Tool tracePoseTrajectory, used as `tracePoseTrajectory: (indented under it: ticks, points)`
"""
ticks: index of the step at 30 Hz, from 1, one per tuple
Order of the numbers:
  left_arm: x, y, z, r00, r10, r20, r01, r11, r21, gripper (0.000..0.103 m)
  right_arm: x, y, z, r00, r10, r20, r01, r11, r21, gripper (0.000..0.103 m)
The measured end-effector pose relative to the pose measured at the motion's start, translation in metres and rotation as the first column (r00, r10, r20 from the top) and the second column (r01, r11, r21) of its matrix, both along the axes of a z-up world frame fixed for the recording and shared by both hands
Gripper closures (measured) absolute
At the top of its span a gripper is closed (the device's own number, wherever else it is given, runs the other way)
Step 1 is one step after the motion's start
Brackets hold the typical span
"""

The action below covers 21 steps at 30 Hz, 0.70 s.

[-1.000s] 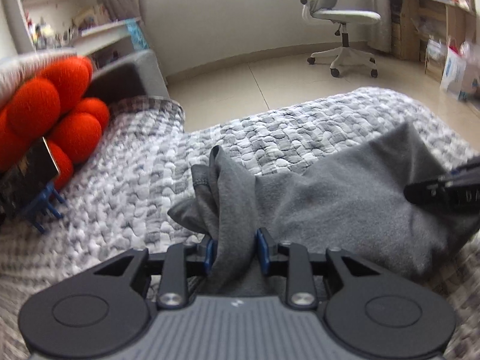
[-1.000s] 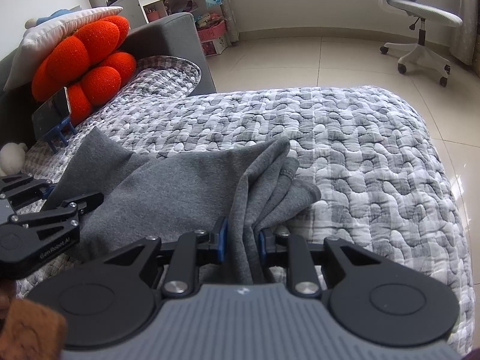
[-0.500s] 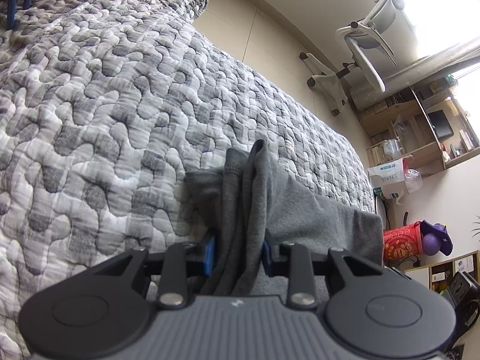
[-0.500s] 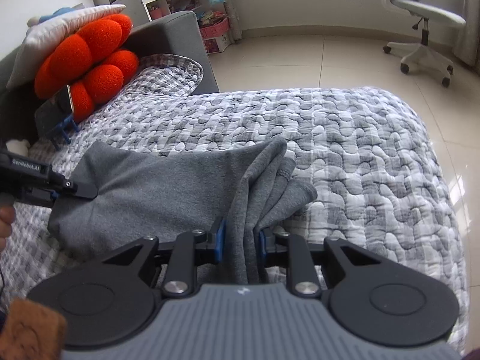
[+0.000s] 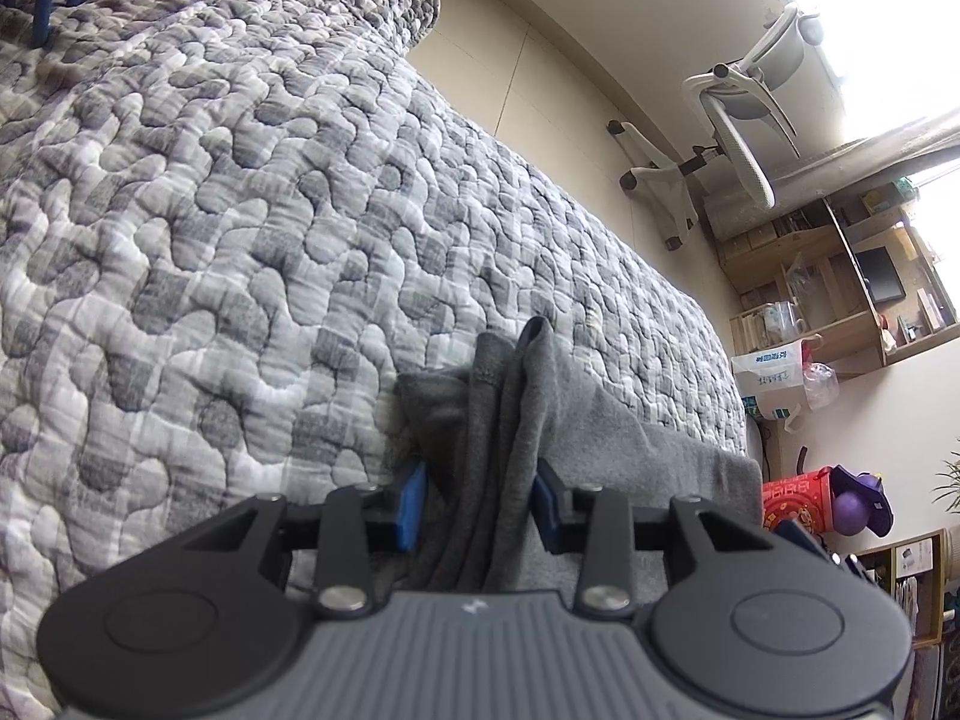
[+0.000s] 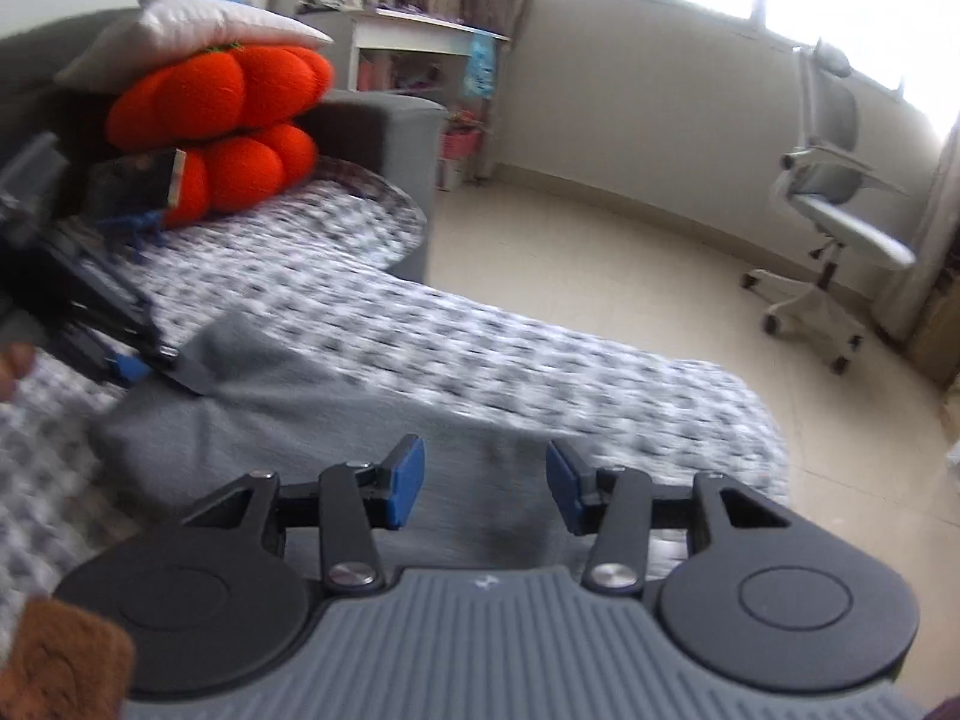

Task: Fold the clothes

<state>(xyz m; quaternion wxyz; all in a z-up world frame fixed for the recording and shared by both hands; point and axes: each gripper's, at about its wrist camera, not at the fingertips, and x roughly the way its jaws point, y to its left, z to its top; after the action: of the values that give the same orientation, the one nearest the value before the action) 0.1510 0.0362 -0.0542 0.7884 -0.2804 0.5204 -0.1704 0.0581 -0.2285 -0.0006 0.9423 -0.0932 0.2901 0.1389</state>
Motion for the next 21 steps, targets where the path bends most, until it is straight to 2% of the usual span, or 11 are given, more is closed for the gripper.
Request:
tracePoseTrajectory:
  ticks: [2,4,7,9,12,14,15,17,18,20,21]
  points:
    - [0.001,0.003,0.001,1.0,0.003,-0.004,-0.003,1.0,-0.004,0.065,-0.004,0.027,-0.005,0.994,0.107,-0.001,-0.107,0.994,0.008,0.054]
    - [0.001,0.007,0.001,1.0,0.009,-0.005,-0.009,1.0,-0.012,0.064,-0.012,0.049,-0.016,0.985,0.173,0.027,-0.17,0.981,-0.09,0.054]
    - [0.001,0.015,0.003,1.0,0.011,0.001,-0.011,1.0,-0.029,0.063,-0.023,0.082,-0.032,0.96,0.273,0.058,-0.252,0.938,-0.238,0.054]
    - [0.002,0.022,0.003,1.0,0.02,0.001,-0.02,0.999,-0.041,0.06,-0.03,0.104,-0.043,0.938,0.34,0.069,-0.299,0.893,-0.336,0.054]
    - [0.001,0.029,0.0,0.999,0.035,-0.02,-0.036,0.996,-0.076,0.06,-0.041,0.137,-0.06,0.895,0.439,0.073,-0.356,0.804,-0.476,0.043]
    - [-0.002,0.031,0.002,0.999,0.036,-0.018,-0.038,0.996,-0.083,0.06,-0.048,0.159,-0.071,0.862,0.503,0.066,-0.384,0.732,-0.564,0.043]
    - [-0.003,0.031,0.003,0.999,0.037,-0.014,-0.038,0.996,-0.083,0.059,-0.05,0.166,-0.074,0.852,0.519,0.062,-0.389,0.708,-0.589,0.043]
    - [-0.004,0.034,0.002,0.999,0.044,-0.028,-0.046,0.993,-0.104,0.058,-0.046,0.168,-0.073,0.862,0.503,0.063,-0.378,0.72,-0.582,0.052]
    - [-0.005,0.035,0.001,0.998,0.048,-0.04,-0.052,0.991,-0.12,0.058,-0.044,0.169,-0.073,0.867,0.494,0.063,-0.372,0.726,-0.578,0.071]
    - [-0.006,0.037,-0.002,0.996,0.057,-0.063,-0.066,0.986,-0.155,0.056,-0.041,0.166,-0.068,0.877,0.474,0.078,-0.359,0.754,-0.551,0.079]
    - [-0.007,0.038,-0.002,0.996,0.059,-0.068,-0.07,0.982,-0.176,0.053,-0.039,0.162,-0.061,0.885,0.456,0.092,-0.35,0.783,-0.514,0.082]
